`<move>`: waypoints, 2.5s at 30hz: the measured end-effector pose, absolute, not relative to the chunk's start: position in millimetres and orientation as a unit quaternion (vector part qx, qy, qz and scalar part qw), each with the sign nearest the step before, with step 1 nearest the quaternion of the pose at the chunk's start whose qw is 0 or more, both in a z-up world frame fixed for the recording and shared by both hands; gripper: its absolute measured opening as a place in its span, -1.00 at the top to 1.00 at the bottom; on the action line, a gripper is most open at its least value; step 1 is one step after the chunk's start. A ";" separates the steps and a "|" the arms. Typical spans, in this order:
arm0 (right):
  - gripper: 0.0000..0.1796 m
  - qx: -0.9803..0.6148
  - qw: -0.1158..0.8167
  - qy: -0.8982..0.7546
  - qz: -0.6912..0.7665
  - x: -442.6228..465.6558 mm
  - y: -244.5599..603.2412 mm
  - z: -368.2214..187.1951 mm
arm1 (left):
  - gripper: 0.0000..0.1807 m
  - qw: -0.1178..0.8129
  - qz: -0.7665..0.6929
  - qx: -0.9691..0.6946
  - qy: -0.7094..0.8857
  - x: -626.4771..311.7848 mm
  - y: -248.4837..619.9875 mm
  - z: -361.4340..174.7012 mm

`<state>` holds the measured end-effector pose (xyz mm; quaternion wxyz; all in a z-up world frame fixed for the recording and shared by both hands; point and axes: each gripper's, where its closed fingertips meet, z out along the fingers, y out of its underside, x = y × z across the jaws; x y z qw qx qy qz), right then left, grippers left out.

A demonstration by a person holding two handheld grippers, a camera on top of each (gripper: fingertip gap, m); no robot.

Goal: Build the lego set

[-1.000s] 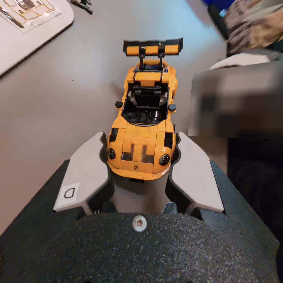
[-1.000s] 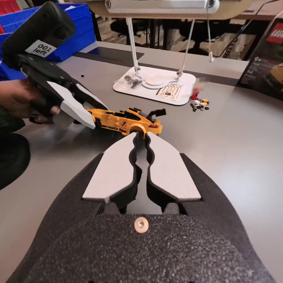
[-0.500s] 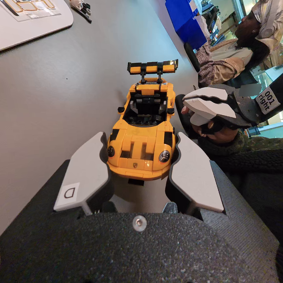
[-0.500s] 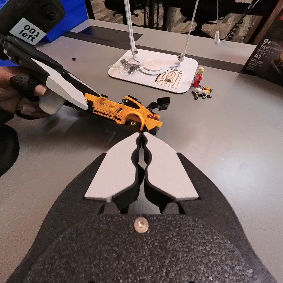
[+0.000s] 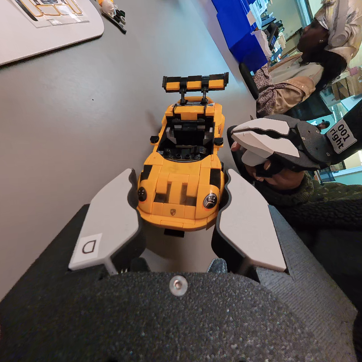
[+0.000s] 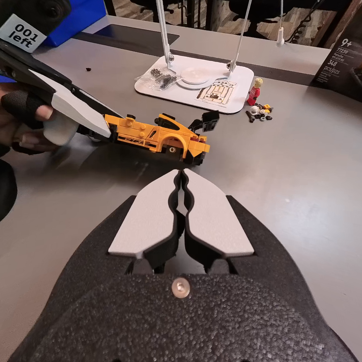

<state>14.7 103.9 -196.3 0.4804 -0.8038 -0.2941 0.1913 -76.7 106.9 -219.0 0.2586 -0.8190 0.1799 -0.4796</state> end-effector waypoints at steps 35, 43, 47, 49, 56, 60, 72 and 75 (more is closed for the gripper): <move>1.00 -0.789 0.510 -0.279 0.199 19.5 107.4 -192.5 | 0.07 0.362 -0.253 -0.822 0.361 -80.1 104.4 -235.3; 0.99 -0.788 0.502 -0.290 0.207 16.9 104.1 -194.7 | 0.07 0.346 -0.337 -0.821 0.304 -83.7 105.0 -226.8; 0.99 -0.787 0.505 -0.287 0.209 19.0 105.4 -192.6 | 0.07 0.343 -0.368 -0.814 0.291 -86.6 103.3 -222.8; 0.99 -0.788 0.501 -0.290 0.210 18.6 104.8 -194.6 | 0.07 0.338 -0.376 -0.811 0.295 -86.2 101.3 -223.3; 1.00 -0.786 0.476 -0.316 0.237 8.5 84.6 -196.5 | 0.07 0.309 -0.421 -0.782 0.341 -88.8 97.2 -223.1; 1.00 -0.789 0.434 -0.339 0.272 6.9 68.5 -199.3 | 0.07 0.285 -0.431 -0.770 0.374 -90.0 94.3 -227.8; 1.00 -0.799 0.358 -0.368 0.314 10.9 57.9 -214.1 | 0.08 0.246 -0.446 -0.740 0.440 -91.4 90.2 -231.4; 1.00 -0.801 0.357 -0.362 0.315 11.8 59.3 -214.4 | 0.08 0.250 -0.442 -0.739 0.442 -91.3 89.8 -231.5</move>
